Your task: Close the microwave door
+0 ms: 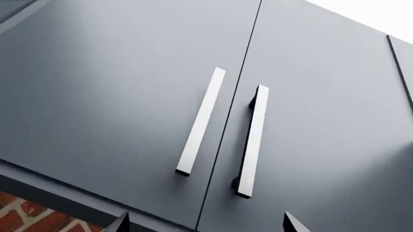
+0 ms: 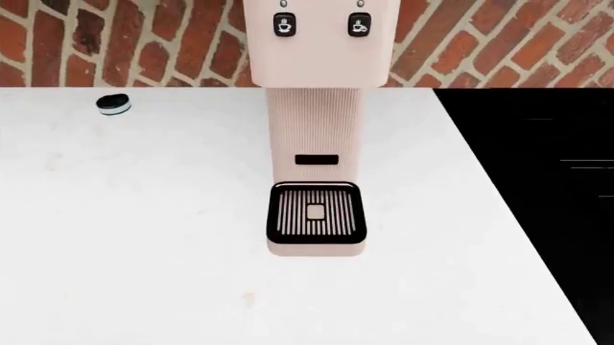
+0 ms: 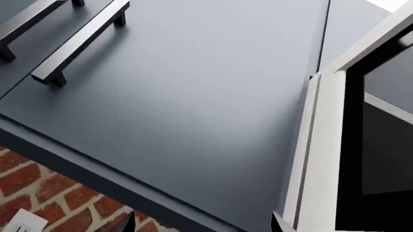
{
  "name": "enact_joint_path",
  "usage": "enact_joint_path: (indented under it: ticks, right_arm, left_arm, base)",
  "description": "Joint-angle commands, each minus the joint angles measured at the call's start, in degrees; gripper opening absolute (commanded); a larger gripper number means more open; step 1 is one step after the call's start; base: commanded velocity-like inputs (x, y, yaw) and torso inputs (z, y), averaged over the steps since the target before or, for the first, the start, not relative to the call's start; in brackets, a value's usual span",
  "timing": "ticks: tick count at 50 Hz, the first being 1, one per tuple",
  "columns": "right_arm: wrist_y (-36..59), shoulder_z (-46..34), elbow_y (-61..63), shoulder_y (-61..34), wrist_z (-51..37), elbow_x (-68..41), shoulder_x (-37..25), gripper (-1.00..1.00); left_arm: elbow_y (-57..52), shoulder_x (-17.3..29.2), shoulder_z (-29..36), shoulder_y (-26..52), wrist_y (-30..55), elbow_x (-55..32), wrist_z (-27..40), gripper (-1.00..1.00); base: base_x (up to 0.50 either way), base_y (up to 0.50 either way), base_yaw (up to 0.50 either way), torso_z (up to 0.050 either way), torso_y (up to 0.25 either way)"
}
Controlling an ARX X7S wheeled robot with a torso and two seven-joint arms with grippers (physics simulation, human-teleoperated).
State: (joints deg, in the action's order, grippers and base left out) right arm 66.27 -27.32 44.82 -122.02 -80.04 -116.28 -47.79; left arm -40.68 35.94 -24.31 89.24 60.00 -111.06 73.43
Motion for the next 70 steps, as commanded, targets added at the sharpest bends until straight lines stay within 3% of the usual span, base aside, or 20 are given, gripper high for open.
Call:
enact_joint_path:
  ticks: [1,9,49,55,70]
  right_arm:
    - [-0.6,-0.4,-0.1,0.7,0.0,-0.1,-0.2,1.00]
    - [-0.9,-0.8,0.0,1.0,0.0,-0.2,-0.3,1.00]
    - [-0.9,-1.9,-1.6,-2.0,0.8,-0.7,-0.3,1.00]
    - [2.8,-2.6,-8.7,-6.6,5.4,4.2,3.1,1.00]
    - [6.0,-1.9,-13.9,-9.1,10.6,9.9,4.8,1.00]
  left_arm:
    - [-0.1,0.5,0.2,0.0,-0.6,-0.1,0.0,1.00]
    - [-0.1,0.8,0.4,0.0,-1.0,-0.2,0.1,1.00]
    - [-0.7,1.5,1.2,-0.7,-2.4,0.5,-0.7,1.00]
    - [-0.3,1.4,1.3,-1.1,-2.2,1.5,-1.4,1.00]
    - [-0.3,1.8,1.6,-1.1,-2.6,1.8,-1.7,1.00]
  base:
    - [0.00,-0.30,0.00,0.000,0.000]
    - [0.00,-0.50,0.00,0.000,0.000]
    - [0.09,-0.01,0.00,0.000,0.000]
    - [0.00,0.00,0.00,0.000,0.000]
    - [0.00,0.00,0.00,0.000,0.000]
